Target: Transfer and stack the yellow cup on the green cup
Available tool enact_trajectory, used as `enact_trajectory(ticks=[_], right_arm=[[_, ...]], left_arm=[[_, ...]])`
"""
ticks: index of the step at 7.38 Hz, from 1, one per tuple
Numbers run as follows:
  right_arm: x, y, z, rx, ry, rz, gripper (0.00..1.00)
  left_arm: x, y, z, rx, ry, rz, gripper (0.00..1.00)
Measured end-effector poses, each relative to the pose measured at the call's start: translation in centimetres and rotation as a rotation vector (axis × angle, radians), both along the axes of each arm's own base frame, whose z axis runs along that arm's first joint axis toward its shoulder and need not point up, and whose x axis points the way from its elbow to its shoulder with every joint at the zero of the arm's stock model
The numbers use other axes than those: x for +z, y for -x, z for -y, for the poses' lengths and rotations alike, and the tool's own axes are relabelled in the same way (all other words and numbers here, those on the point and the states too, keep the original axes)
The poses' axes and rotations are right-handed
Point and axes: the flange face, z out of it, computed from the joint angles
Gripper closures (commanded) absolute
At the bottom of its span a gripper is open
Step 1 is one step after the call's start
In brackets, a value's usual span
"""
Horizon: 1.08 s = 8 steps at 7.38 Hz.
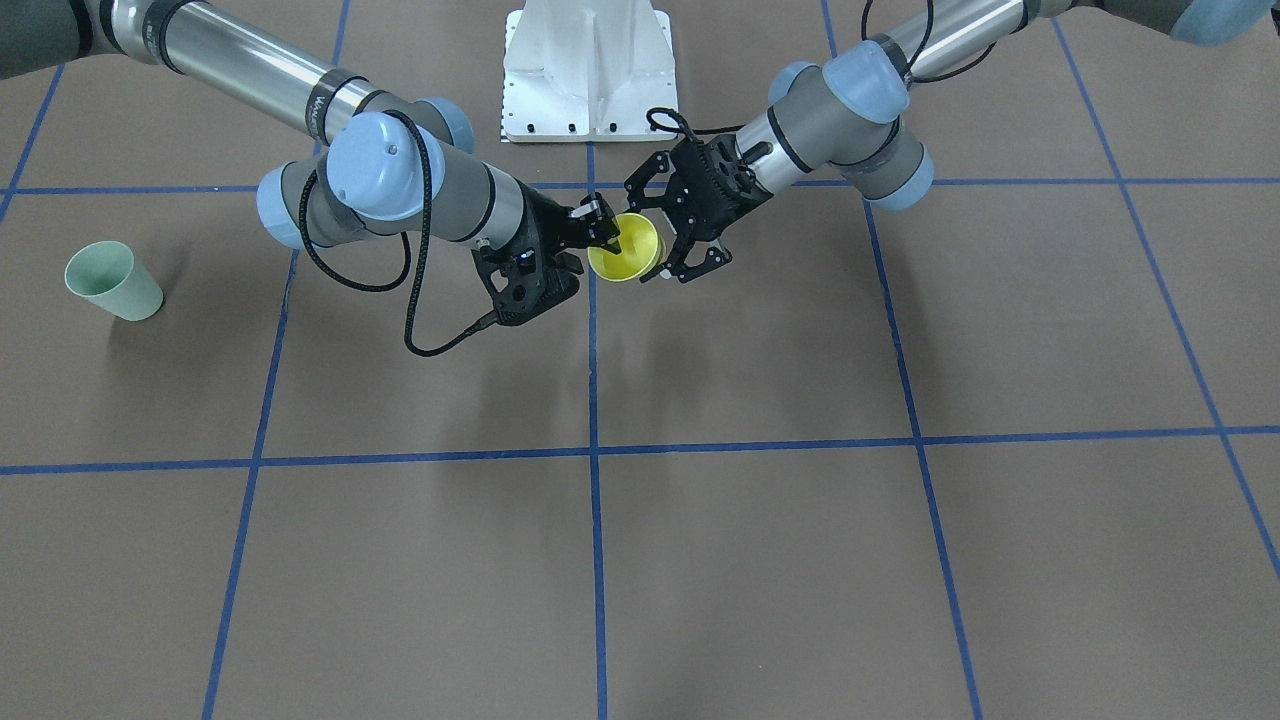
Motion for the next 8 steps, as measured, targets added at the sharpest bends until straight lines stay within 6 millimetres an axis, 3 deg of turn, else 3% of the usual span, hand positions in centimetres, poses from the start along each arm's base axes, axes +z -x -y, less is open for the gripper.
enact_trajectory(ticks=[8], right_arm=[[-0.06, -0.26, 0.27, 0.006, -0.002, 0.003, 0.54]], left_arm=[[0.42, 0.12, -0.31, 0.004, 0.005, 0.000, 0.95]])
